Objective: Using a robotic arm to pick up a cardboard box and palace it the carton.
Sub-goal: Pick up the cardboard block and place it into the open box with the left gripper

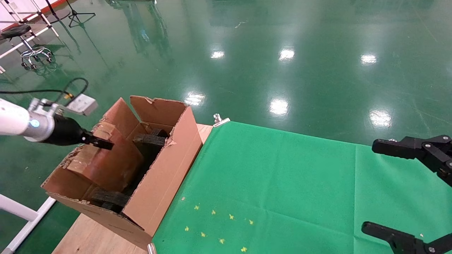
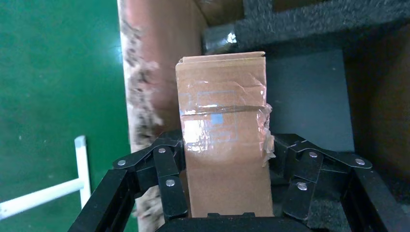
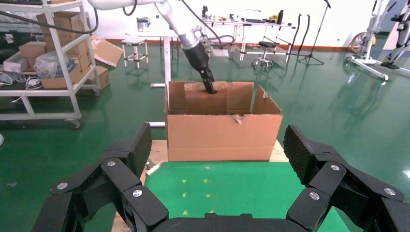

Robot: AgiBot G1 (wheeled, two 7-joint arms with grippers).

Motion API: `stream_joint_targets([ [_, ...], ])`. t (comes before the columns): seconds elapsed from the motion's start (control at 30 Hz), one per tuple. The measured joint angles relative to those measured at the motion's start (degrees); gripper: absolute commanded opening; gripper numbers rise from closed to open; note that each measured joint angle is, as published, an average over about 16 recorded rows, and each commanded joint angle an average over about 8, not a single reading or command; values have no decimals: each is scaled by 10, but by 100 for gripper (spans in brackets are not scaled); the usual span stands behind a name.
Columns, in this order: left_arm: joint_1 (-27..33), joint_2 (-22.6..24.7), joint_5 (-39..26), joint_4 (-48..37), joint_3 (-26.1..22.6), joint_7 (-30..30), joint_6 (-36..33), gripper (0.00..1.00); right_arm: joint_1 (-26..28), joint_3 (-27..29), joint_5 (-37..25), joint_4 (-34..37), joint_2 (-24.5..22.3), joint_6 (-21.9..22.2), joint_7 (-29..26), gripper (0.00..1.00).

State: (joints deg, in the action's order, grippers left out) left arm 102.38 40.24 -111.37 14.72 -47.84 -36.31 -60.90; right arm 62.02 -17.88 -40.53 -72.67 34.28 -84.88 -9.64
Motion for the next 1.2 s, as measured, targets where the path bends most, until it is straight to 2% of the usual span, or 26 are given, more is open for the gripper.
stream_joint_targets([
  [0.23,-16,27,-4,-41,-4,10,24,0,0,0,0,0,0,0,0,100],
  [0.27,-16,29,-4,-46,-5,10,26,5,0,0,0,0,0,0,0,100],
  [0.5,-18,41,-9,-71,-8,13,36,93,0,0,0,0,0,0,0,100],
  [0.53,-18,41,-9,-73,-8,14,37,100,0,0,0,0,0,0,0,100],
  [1.2,-17,40,-13,-73,-9,14,33,100,0,0,0,0,0,0,0,100],
])
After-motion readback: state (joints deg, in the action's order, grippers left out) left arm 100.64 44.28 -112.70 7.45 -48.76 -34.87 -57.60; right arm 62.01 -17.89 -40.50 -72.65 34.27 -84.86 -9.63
